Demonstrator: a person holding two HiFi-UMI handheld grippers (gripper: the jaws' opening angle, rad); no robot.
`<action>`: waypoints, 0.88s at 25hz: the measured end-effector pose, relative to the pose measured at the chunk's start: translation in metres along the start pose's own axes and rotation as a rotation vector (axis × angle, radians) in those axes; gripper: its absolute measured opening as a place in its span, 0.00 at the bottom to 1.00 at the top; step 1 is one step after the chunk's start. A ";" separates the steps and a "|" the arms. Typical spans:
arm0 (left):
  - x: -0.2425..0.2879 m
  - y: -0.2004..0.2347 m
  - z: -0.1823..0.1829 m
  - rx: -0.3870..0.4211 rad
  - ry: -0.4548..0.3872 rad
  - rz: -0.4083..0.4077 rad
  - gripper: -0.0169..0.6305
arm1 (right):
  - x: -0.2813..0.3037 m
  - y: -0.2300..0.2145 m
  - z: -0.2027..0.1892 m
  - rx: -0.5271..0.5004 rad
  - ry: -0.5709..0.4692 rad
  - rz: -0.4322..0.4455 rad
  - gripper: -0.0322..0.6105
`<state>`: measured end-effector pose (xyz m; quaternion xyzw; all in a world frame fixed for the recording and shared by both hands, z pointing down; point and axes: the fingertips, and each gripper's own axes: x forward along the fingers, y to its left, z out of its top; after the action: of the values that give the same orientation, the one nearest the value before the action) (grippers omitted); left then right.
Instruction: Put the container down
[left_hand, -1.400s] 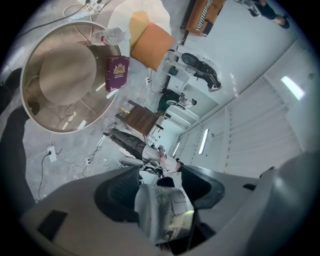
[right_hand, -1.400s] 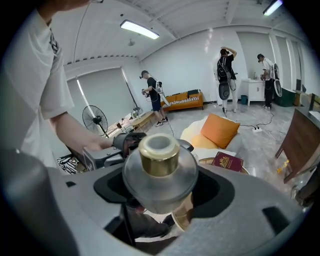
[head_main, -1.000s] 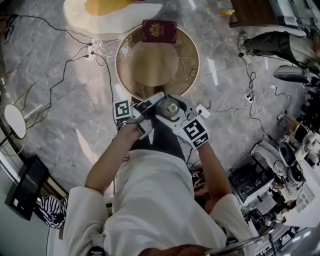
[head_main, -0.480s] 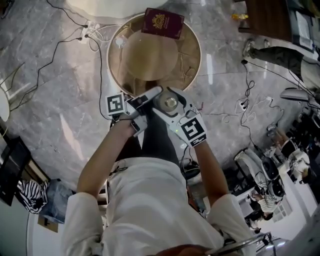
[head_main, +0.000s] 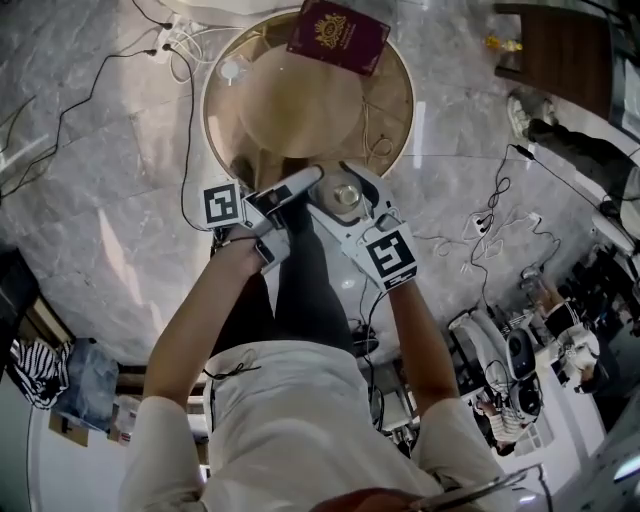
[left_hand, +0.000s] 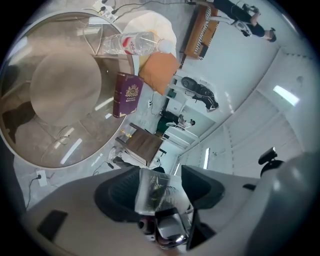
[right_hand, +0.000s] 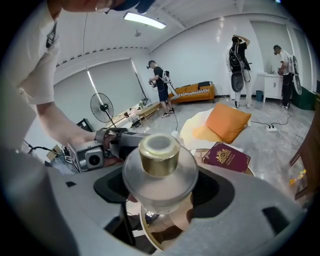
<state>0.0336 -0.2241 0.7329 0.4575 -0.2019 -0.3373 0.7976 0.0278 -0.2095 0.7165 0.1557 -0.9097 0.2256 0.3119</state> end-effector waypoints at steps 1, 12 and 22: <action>0.002 0.004 0.004 0.014 -0.004 0.003 0.40 | 0.004 -0.004 -0.003 0.002 -0.003 0.005 0.57; 0.001 0.059 0.070 0.058 -0.101 0.022 0.39 | 0.050 -0.058 -0.035 -0.012 -0.013 -0.018 0.57; -0.014 0.104 0.102 0.103 -0.137 0.068 0.30 | 0.096 -0.101 -0.084 -0.022 0.030 -0.066 0.57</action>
<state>-0.0036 -0.2374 0.8736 0.4665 -0.2885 -0.3296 0.7684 0.0399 -0.2662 0.8680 0.1786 -0.9017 0.2077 0.3346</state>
